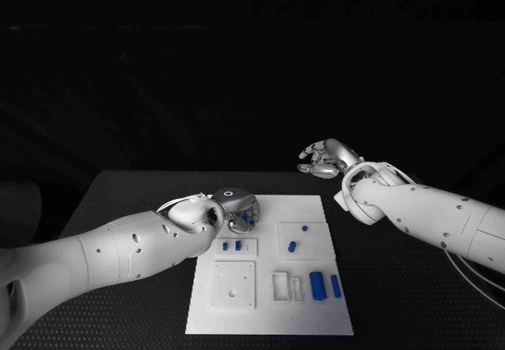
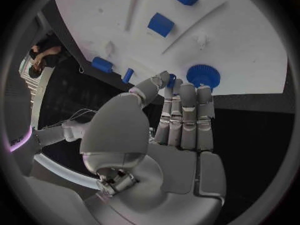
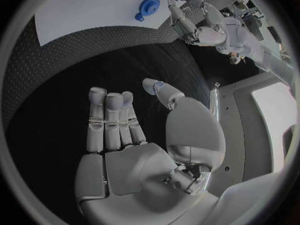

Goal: Assemble the parts on the task board

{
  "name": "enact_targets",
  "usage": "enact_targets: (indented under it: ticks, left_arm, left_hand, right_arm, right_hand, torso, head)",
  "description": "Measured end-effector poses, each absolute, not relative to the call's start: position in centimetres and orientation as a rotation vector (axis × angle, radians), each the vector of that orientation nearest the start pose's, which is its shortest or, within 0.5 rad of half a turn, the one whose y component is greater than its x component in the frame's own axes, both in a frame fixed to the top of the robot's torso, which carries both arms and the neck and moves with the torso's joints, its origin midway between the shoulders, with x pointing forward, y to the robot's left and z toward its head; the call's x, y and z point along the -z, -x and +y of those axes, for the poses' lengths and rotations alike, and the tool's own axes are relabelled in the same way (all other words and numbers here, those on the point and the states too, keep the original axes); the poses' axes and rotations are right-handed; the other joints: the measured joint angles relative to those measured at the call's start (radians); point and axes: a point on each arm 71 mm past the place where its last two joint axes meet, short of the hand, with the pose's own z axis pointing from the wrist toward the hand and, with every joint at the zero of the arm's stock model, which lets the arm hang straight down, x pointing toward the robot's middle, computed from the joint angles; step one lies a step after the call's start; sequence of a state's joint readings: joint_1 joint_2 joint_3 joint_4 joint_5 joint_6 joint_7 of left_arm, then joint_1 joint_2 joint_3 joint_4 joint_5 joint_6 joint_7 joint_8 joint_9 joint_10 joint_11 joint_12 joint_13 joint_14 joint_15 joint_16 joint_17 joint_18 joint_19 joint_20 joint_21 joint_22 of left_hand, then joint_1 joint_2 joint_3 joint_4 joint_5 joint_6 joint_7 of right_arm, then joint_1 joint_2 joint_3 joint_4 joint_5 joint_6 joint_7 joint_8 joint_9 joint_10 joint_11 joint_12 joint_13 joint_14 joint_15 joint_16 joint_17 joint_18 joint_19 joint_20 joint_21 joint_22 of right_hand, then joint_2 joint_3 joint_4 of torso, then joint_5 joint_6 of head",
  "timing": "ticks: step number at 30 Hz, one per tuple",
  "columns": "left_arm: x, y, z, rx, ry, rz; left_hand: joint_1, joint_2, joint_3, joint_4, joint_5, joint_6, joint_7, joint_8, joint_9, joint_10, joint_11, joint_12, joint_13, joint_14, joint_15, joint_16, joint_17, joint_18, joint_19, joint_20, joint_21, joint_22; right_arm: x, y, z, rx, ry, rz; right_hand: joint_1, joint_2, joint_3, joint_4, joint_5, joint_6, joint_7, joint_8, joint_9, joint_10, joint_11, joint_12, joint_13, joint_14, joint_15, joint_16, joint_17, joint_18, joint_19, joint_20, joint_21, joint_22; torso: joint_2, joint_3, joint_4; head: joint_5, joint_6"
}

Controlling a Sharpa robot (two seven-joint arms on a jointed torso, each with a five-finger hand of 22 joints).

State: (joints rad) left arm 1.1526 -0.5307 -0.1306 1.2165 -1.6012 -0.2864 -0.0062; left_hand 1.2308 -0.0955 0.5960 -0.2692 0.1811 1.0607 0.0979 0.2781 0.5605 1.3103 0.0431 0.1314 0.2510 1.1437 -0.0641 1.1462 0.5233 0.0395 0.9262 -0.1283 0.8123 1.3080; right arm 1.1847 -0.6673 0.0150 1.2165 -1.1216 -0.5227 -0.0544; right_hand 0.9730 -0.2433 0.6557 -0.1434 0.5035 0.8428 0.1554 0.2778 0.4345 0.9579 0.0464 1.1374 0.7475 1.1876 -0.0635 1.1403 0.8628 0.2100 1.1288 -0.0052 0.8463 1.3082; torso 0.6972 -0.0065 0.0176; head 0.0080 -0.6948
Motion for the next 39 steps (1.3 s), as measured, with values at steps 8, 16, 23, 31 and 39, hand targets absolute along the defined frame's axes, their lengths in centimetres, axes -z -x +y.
enact_targets:
  ticks: [8,16,23,31,39]
  left_arm:
    - [25.4,-50.2,14.3,0.625,-0.409,1.736]
    - [25.6,-50.4,16.1,0.593,-0.385,1.747]
    - [25.6,-50.5,16.6,0.58,-0.375,1.751]
    - [25.7,-50.5,16.5,0.582,-0.376,1.754]
    - [25.8,-50.5,16.6,0.579,-0.377,1.766]
  left_hand:
    - [0.0,0.0,-0.001,0.0,0.0,0.0,0.0,0.0,-0.001,0.003,-0.001,-0.004,0.0,0.003,0.0,0.0,0.0,0.0,0.002,0.002,0.0,0.0]
    - [0.0,0.0,0.001,-0.002,-0.001,0.0,0.0,0.0,-0.001,0.005,-0.002,-0.005,0.0,0.004,0.0,0.0,0.0,0.001,0.002,0.002,0.0,0.0]
    - [0.0,0.0,0.003,0.0,-0.004,0.0,0.0,0.0,-0.001,0.005,-0.002,-0.001,0.0,0.004,0.0,0.0,0.0,0.001,0.002,0.002,0.0,0.0]
    - [0.0,0.0,0.004,0.0,-0.004,0.0,0.0,0.0,-0.003,0.007,0.0,-0.001,0.001,0.005,0.002,0.0,0.001,0.001,0.002,0.002,0.0,0.0]
    - [0.0,0.0,0.004,0.0,-0.002,0.0,0.0,0.0,-0.003,0.009,-0.002,-0.001,0.001,0.007,0.004,0.0,0.001,0.001,0.003,0.003,0.0,-0.001]
  right_arm:
    - [18.4,-54.7,-21.7,-0.683,-0.314,1.502]
    - [18.4,-54.7,-21.7,-0.682,-0.315,1.502]
    - [18.4,-54.7,-21.7,-0.682,-0.315,1.502]
    - [18.4,-54.7,-21.7,-0.682,-0.314,1.503]
    - [18.4,-54.7,-21.7,-0.682,-0.314,1.503]
  right_hand:
    - [0.0,0.0,0.0,0.0,0.0,0.0,0.0,0.0,0.0,0.0,0.0,0.0,0.0,0.0,0.0,0.0,0.0,0.0,0.0,0.0,0.0,0.0]
    - [0.0,0.0,0.0,0.0,0.0,0.001,-0.002,0.0,0.0,0.0,0.0,0.0,0.0,0.0,0.0,0.0,0.0,0.0,0.0,0.0,0.0,0.0]
    - [0.0,0.0,0.0,0.0,0.0,0.001,-0.002,0.0,0.0,0.0,0.0,0.0,-0.001,0.0,0.0,0.0,0.0,0.0,0.0,0.0,0.0,0.0]
    - [0.0,0.0,0.0,0.0,0.0,0.001,-0.002,0.0,0.0,0.0,0.0,0.0,-0.001,0.0,0.0,0.0,-0.001,0.0,0.0,0.0,0.0,0.0]
    - [0.0,0.0,0.0,0.0,0.0,0.002,-0.003,0.0,0.0,0.0,0.0,0.0,-0.002,0.0,0.0,0.0,-0.001,0.0,0.0,0.0,0.0,0.0]
  torso:
    - [0.0,-0.0001,0.0011]
    - [0.0,-0.0018,0.0012]
    - [0.001,-0.0028,0.001]
    - [0.001,-0.0018,-0.0002]
    - [0.001,-0.0006,-0.0012]
  head:
    - [-0.001,-0.001]
    - [0.0,-0.002]
    - [0.001,-0.002]
    - [0.002,-0.005]
    - [0.004,-0.004]
